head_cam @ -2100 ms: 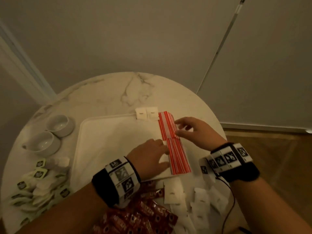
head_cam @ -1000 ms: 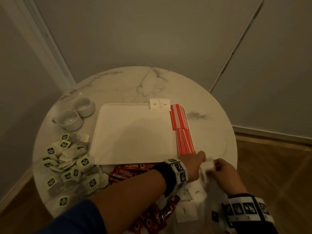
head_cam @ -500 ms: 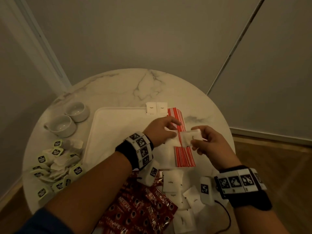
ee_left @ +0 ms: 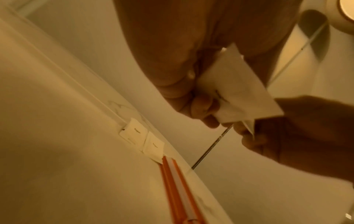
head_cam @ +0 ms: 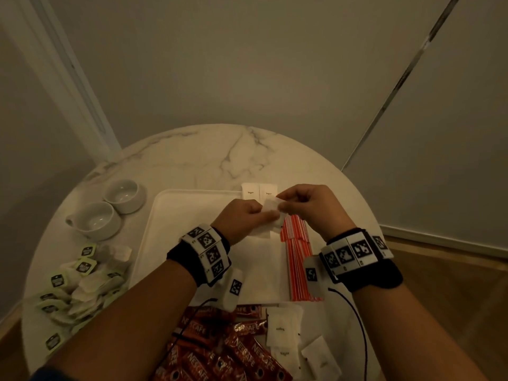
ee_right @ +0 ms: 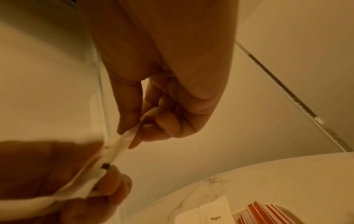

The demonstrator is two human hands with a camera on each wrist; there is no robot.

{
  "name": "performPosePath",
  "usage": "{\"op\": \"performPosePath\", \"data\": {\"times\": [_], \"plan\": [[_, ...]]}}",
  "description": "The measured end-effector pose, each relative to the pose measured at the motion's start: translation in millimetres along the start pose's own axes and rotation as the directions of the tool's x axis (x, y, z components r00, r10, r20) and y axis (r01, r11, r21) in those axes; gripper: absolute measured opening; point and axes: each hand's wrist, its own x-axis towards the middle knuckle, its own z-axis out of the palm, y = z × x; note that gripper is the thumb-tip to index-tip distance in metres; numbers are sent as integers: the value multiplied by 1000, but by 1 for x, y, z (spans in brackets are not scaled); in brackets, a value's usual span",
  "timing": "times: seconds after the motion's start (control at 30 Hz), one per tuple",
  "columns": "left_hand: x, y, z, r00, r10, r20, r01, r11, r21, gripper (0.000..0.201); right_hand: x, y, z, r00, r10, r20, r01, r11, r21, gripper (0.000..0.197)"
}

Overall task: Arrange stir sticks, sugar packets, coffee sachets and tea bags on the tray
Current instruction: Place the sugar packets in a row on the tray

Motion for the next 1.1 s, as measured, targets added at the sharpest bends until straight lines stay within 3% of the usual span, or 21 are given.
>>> {"op": "performPosePath", "data": {"times": [0.1,0.23,0.43,0.6,0.7,0.8,0.97,1.1], "plan": [[7,-6,-4,998,47,-35,-41,986,160,27,17,4,5,999,5,50,-3,999,-37,18],[16,-13,-9,995,52,-82,-37,984,174,30,33,12,17,990,25,141,-8,993,-118,27],[31,-24,-7,995,-68,-74,78,986,149,30,52,30,20,982,102,156,-99,995,-23,13],[40,-29,-7,994,-91,-54,103,953,286,14,79,42,9,971,174,163,-121,949,-290,11],[44,-41,-14,983,-110,-148,151,941,304,22,96,49,9,951,229,207,-124,898,-423,12],[49,-49,-18,985,-62,-159,112,936,332,26,112,50,19,950,217,225,-53,821,-569,14],[60,-47,-19,964,-74,-254,136,962,236,40,131,53,26,974,159,161,-13,751,-660,10],[75,-45,-19,948,-103,-300,164,969,186,30,138,53,25,979,134,153,8,726,-688,13]]}}
